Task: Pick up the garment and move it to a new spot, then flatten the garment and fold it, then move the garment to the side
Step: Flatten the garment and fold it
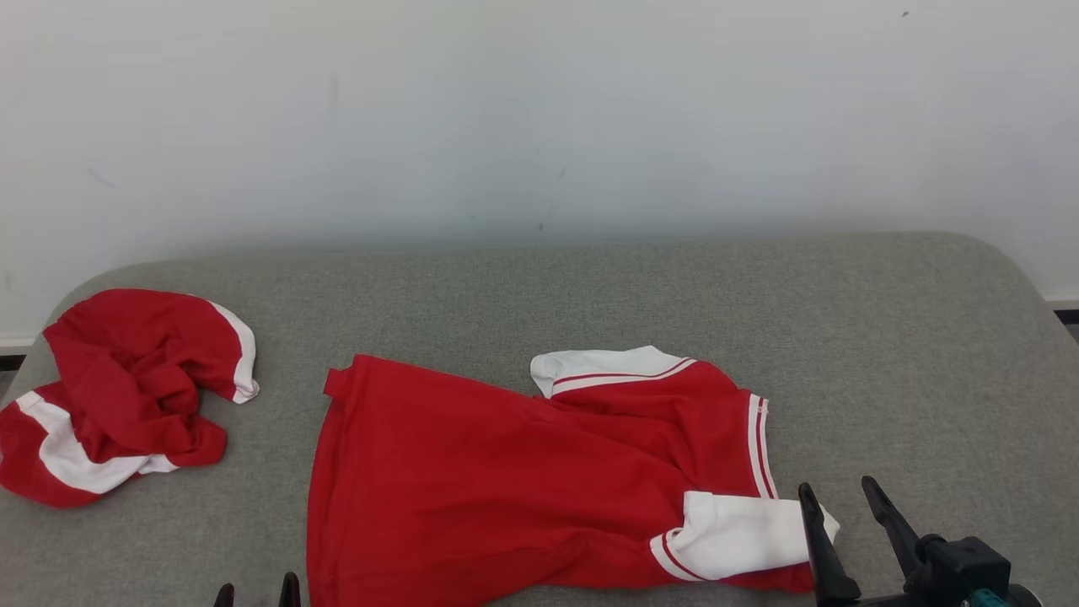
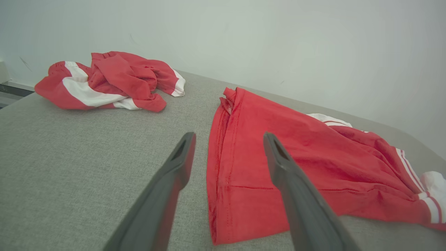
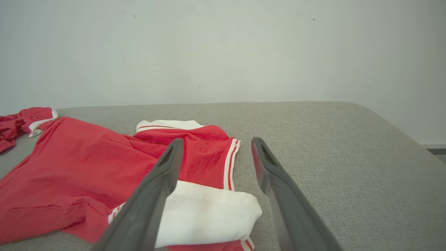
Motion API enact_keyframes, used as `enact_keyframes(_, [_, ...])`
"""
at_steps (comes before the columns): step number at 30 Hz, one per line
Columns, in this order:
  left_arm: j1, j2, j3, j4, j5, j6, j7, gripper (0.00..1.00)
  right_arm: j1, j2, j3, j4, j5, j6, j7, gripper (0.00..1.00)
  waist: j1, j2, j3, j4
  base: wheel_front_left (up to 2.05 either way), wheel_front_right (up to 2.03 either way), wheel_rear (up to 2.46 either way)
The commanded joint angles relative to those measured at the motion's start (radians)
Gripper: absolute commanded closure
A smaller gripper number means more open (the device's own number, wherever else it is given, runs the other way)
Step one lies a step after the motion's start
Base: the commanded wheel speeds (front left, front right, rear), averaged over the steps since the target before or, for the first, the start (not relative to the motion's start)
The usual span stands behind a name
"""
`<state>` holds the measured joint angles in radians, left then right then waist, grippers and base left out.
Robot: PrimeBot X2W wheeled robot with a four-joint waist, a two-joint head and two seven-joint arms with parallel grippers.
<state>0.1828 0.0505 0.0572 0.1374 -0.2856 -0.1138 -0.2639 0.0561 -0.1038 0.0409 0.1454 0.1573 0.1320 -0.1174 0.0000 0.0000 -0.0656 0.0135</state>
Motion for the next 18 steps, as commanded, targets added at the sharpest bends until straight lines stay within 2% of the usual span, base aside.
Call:
enact_keyframes(1, [0.000,0.000,-0.001,0.010,0.009,0.000,-0.001,0.00,-0.007,0.003,0.000,0.002,0.001,-0.003,-0.001,0.00,0.0000,0.0000,0.005,-0.001,0.00,0.00,0.00])
enact_keyframes(7, [-0.044,0.003,-0.033,0.082,-0.001,-0.005,0.013,0.00,-0.041,-0.001,-0.020,0.040,0.011,-0.003,0.039,0.00,0.0000,0.0000,0.030,-0.003,0.00,0.00,0.00])
enact_keyframes(13, [-0.136,0.004,-0.068,0.196,0.003,0.008,0.113,0.00,-0.091,-0.009,-0.024,0.103,0.017,-0.003,0.111,0.00,0.0000,0.0000,0.056,0.002,0.00,0.00,0.00])
enact_keyframes(18, [-0.211,0.012,-0.083,0.267,-0.003,0.013,0.182,0.00,-0.128,-0.016,-0.015,0.131,0.027,-0.003,0.126,0.00,0.0000,0.0000,0.082,-0.004,0.00,0.00,0.00])
